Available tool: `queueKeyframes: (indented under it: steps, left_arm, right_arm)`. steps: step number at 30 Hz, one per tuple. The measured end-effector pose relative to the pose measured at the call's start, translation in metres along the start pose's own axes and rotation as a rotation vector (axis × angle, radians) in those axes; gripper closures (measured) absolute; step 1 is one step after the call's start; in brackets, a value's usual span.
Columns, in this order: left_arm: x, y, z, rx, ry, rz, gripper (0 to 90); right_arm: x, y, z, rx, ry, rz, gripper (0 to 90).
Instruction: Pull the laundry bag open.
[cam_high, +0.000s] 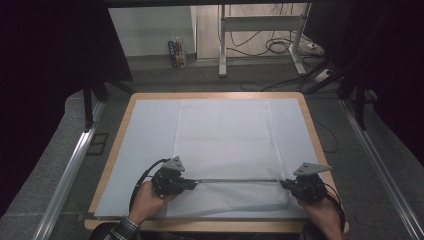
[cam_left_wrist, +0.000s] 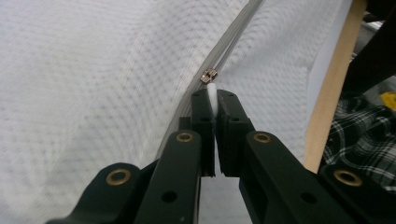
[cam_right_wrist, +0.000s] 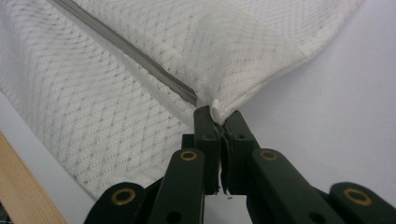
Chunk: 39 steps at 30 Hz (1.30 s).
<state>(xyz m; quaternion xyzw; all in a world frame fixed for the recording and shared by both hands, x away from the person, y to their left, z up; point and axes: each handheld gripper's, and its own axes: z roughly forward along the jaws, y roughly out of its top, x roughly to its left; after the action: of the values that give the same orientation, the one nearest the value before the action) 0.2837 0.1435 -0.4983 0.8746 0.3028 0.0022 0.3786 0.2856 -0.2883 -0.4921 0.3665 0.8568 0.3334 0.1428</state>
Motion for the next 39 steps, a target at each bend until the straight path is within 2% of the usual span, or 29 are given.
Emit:
queueKeyframes:
  steps: [6, 9, 18, 26, 39]
  left_arm:
    - [0.002, -0.006, -0.005, -0.009, 0.0, -0.016, 87.6]
    - [0.002, -0.008, -0.007, -0.006, 0.012, -0.017, 87.7]
    - [0.008, -0.02, -0.019, -0.017, 0.036, -0.052, 87.7]
    - [0.01, -0.028, -0.027, -0.026, 0.044, -0.074, 87.6]
    - [0.011, -0.037, -0.036, -0.032, 0.062, -0.088, 87.6]
  right_arm:
    - [0.0, 0.0, 0.0, 0.002, -0.005, -0.003, 85.6]
    - [0.0, 0.0, 0.0, 0.001, -0.008, -0.003, 85.6]
    - [0.0, 0.0, -0.001, 0.0, -0.003, 0.0, 85.6]
    - [0.0, 0.0, 0.0, 0.0, -0.009, -0.001, 85.6]
    - [0.0, 0.0, 0.0, 0.001, -0.006, 0.001, 85.7]
